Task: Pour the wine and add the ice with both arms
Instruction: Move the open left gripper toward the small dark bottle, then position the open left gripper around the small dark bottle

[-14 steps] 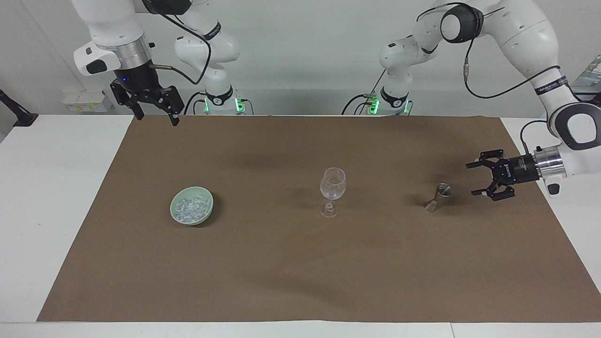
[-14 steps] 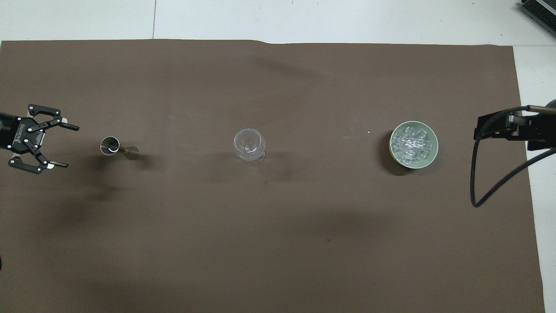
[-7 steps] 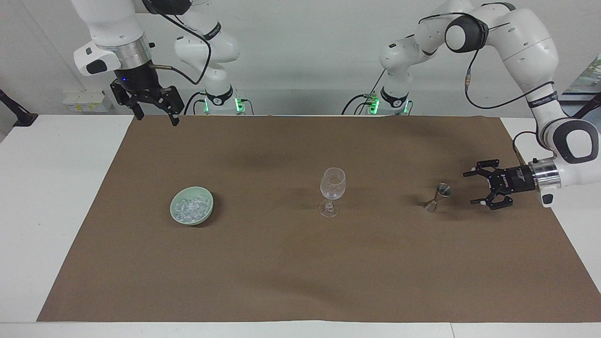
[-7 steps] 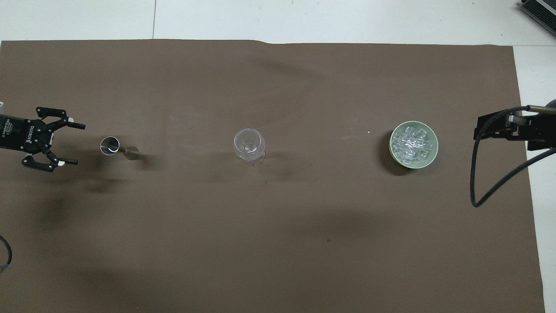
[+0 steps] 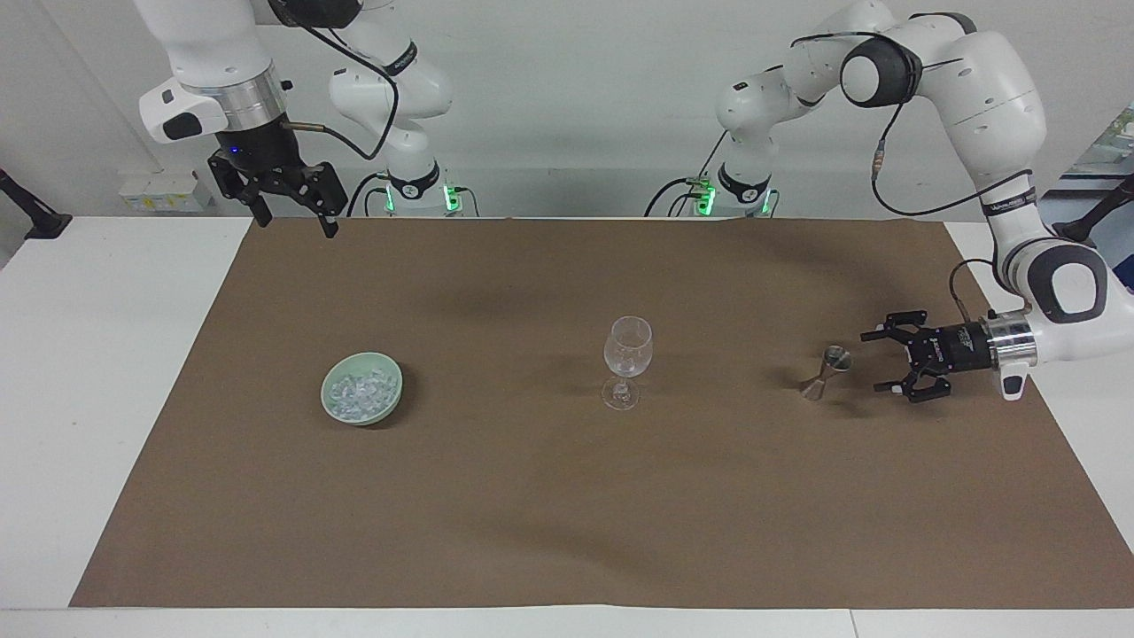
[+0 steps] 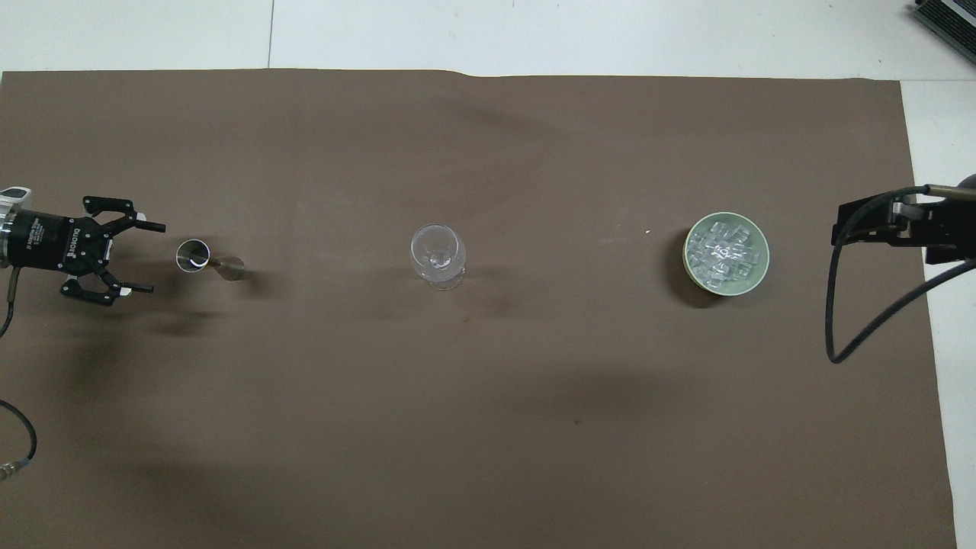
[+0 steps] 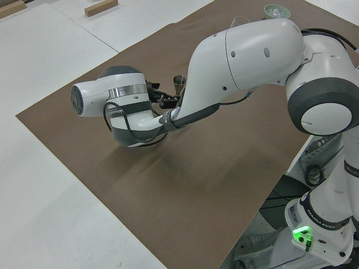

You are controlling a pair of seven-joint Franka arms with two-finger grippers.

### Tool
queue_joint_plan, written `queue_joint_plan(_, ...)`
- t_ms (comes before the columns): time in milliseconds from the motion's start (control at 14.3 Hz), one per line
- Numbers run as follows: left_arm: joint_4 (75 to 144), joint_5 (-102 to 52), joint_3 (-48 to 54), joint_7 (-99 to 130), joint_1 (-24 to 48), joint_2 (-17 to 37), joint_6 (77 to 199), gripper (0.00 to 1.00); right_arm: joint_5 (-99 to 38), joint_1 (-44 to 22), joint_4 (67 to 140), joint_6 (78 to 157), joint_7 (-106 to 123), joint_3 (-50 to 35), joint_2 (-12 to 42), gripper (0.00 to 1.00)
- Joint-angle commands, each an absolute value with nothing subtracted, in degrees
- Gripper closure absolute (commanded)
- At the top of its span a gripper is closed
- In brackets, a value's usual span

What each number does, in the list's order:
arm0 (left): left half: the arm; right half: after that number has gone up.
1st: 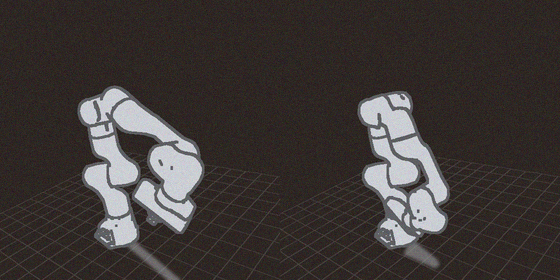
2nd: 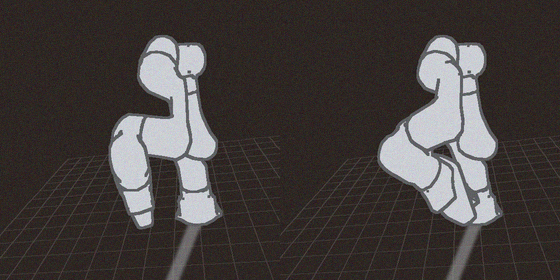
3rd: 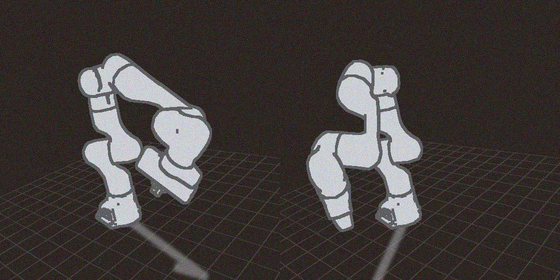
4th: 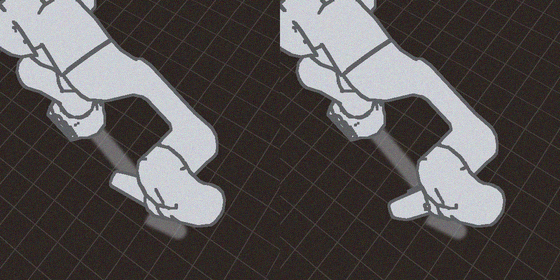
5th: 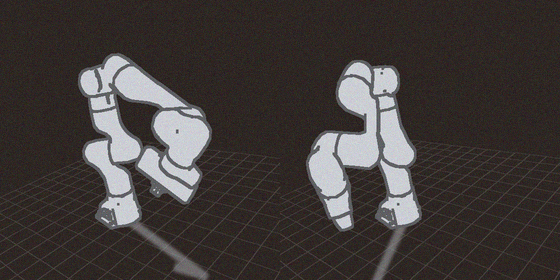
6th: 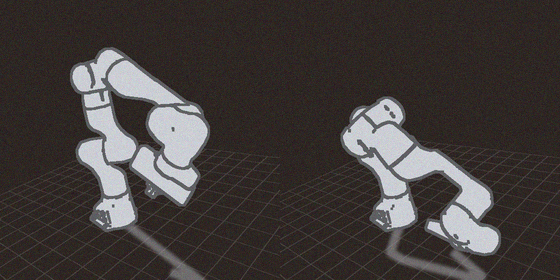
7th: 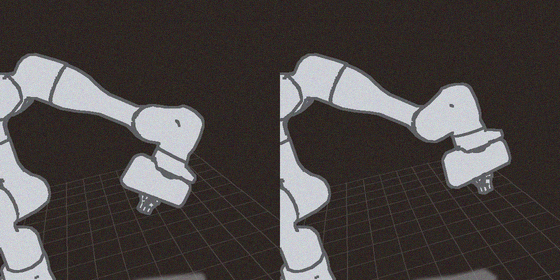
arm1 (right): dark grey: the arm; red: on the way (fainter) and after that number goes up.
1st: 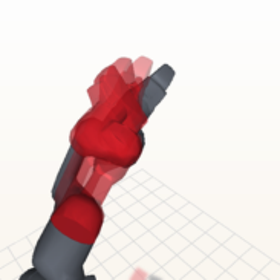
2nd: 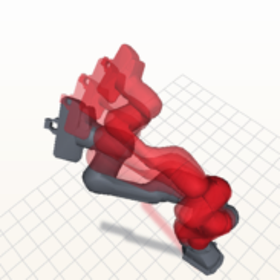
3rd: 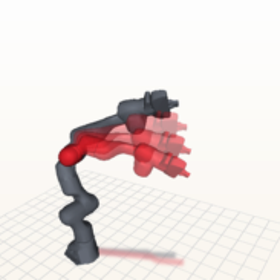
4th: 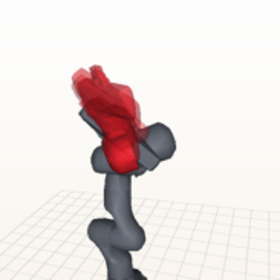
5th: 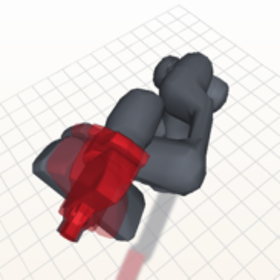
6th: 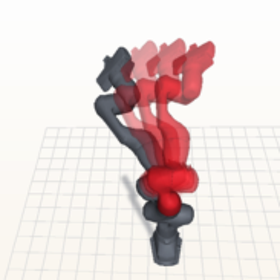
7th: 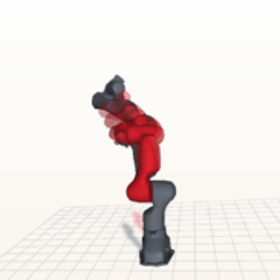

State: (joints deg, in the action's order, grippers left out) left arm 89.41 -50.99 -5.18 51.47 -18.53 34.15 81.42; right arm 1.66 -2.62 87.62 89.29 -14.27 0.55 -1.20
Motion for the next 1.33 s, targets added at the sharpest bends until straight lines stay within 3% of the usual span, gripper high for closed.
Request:
queue_joint_plan(0, 93.2, -54.1, -5.0, 50.2, -18.9, 34.4, 83.8, 0.00, 0.5, -2.1, 88.3, 88.6, -14.1, 0.5, -1.8, 0.00)
queue_joint_plan(1258, 100.0, -62.9, -4.9, 38.4, -17.2, 34.6, 85.9, 0.00, 0.5, -2.1, 88.3, 88.6, -14.1, 0.5, -1.9, 0.00)
